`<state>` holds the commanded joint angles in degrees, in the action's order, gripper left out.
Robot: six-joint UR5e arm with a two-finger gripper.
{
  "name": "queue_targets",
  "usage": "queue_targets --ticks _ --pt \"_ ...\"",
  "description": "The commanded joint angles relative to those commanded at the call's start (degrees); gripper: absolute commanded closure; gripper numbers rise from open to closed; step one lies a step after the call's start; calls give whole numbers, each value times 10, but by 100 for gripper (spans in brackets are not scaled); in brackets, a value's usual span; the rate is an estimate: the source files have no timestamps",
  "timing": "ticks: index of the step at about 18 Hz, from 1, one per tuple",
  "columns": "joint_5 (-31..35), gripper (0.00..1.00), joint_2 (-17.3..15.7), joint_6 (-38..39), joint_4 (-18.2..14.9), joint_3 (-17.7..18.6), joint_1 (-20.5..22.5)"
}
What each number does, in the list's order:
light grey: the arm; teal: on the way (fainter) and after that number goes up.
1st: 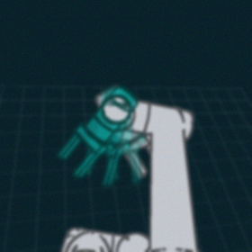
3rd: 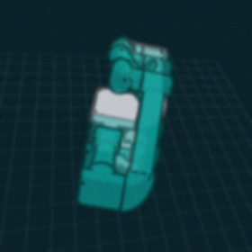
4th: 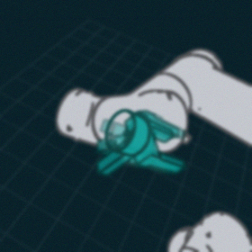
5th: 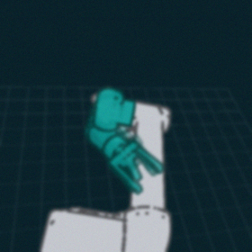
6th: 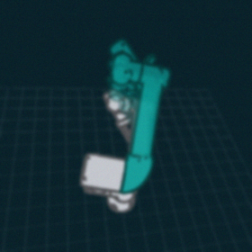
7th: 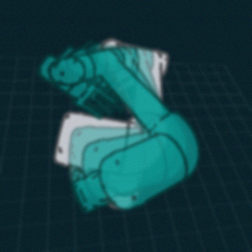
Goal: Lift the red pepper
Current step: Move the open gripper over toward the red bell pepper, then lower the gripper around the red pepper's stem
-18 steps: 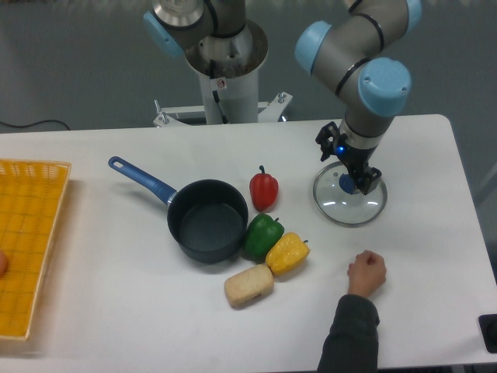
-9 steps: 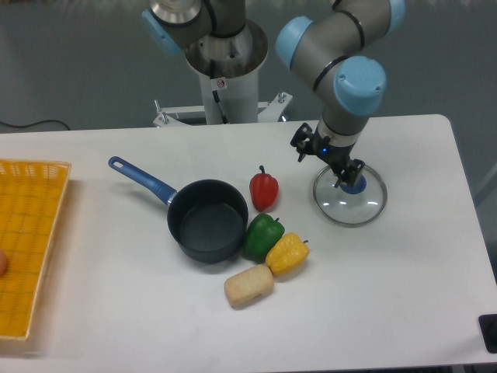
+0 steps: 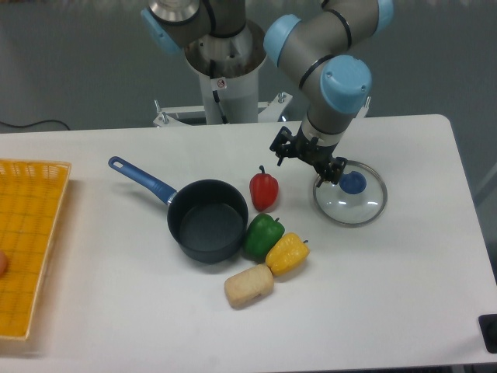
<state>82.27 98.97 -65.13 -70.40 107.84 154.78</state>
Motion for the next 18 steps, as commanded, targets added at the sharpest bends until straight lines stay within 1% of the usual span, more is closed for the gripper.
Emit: queue_targets --ticks 3,7,11,17,18 --pt "0 0 -5 0 6 25 0" --pt "0 0 -16 12 6 40 -4" --pt "1 0 -11 55 13 41 -23" --pt "1 0 -8 62 16 42 -24" --pt "1 0 -4 62 19 42 -24"
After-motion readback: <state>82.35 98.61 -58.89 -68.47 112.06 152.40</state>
